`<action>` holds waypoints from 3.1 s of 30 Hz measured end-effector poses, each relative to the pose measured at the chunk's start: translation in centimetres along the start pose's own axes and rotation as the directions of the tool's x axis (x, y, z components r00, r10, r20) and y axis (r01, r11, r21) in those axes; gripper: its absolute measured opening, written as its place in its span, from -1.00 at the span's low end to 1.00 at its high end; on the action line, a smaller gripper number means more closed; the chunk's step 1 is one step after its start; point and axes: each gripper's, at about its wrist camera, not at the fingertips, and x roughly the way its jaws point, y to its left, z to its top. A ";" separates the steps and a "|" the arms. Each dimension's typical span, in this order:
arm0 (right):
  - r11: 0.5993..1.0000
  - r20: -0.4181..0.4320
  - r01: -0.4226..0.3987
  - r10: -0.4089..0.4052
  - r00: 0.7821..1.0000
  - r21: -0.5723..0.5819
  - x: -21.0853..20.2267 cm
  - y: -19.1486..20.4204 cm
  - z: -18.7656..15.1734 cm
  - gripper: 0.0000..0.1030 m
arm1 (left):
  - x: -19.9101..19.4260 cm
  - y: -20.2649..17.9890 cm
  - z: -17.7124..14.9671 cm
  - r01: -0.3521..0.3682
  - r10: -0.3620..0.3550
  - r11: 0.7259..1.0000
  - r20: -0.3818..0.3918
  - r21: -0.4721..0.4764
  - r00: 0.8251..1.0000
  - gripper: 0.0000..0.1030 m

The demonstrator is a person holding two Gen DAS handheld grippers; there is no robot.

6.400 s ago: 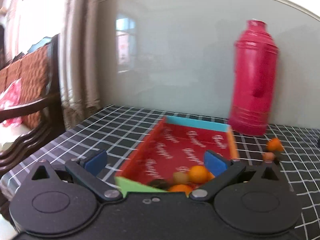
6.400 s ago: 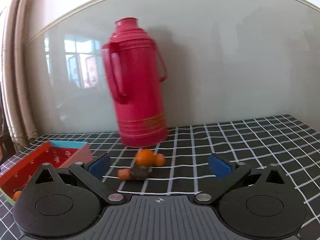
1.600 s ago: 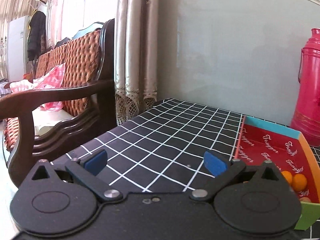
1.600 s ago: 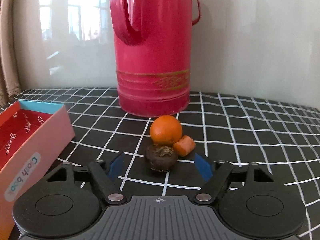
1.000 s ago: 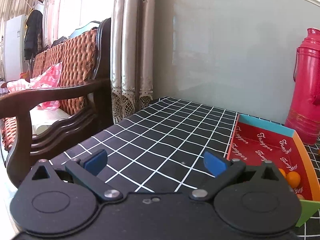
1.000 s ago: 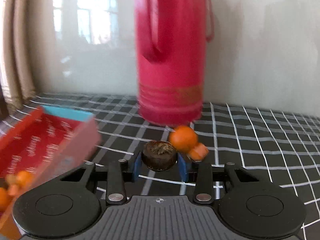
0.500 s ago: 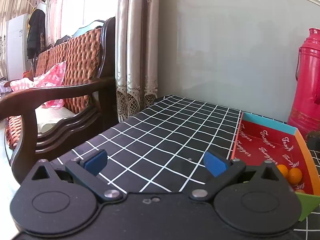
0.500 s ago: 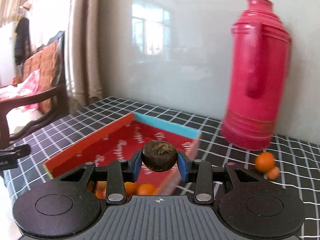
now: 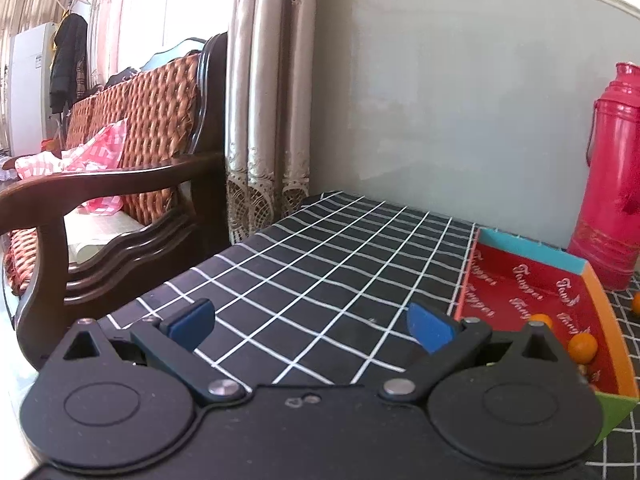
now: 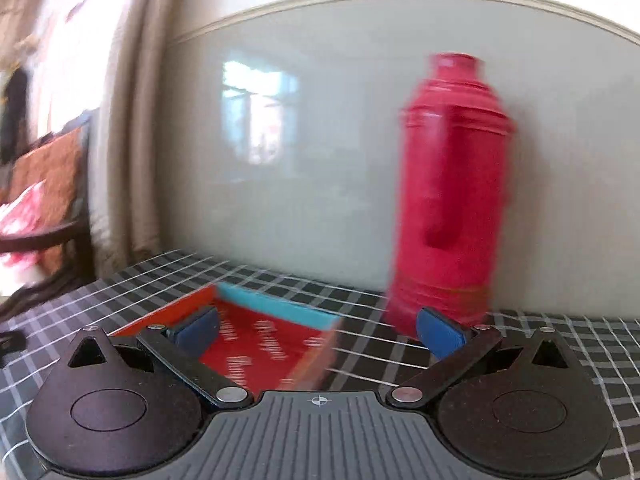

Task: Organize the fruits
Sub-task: 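Carry the dark brown fruit into the red box and open the right gripper, then reach the left gripper to a small orange and grasp it, then move the orange over the red box and open the left gripper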

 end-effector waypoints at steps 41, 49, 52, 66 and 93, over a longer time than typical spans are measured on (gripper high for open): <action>0.890 -0.098 0.387 -0.375 0.922 0.240 -2.3 -24.4 -4.0 1.00 | 2.7 -34.2 -2.8 0.491 -0.479 0.840 -0.112 0.231 0.871 0.35; 0.887 -0.158 0.410 -0.383 0.910 0.212 0.7 -26.4 -4.9 1.00 | 6.6 -38.2 -3.3 0.508 -0.478 0.836 -0.178 0.209 0.860 0.13; 0.878 -0.157 0.411 -0.383 0.910 0.243 0.9 -27.3 -5.1 1.00 | 7.3 -39.1 -3.7 0.513 -0.478 0.831 -0.195 0.214 0.856 0.09; 0.873 -0.147 0.395 -0.368 0.918 0.286 0.3 -27.9 -4.7 1.00 | 6.0 -39.6 -4.1 0.521 -0.492 0.817 -0.173 0.247 0.853 -0.41; 0.931 -0.138 0.236 -0.204 0.969 0.278 -3.5 -17.4 -4.5 1.00 | -2.5 -16.7 -1.1 0.236 -0.248 0.948 0.031 0.213 0.968 -0.40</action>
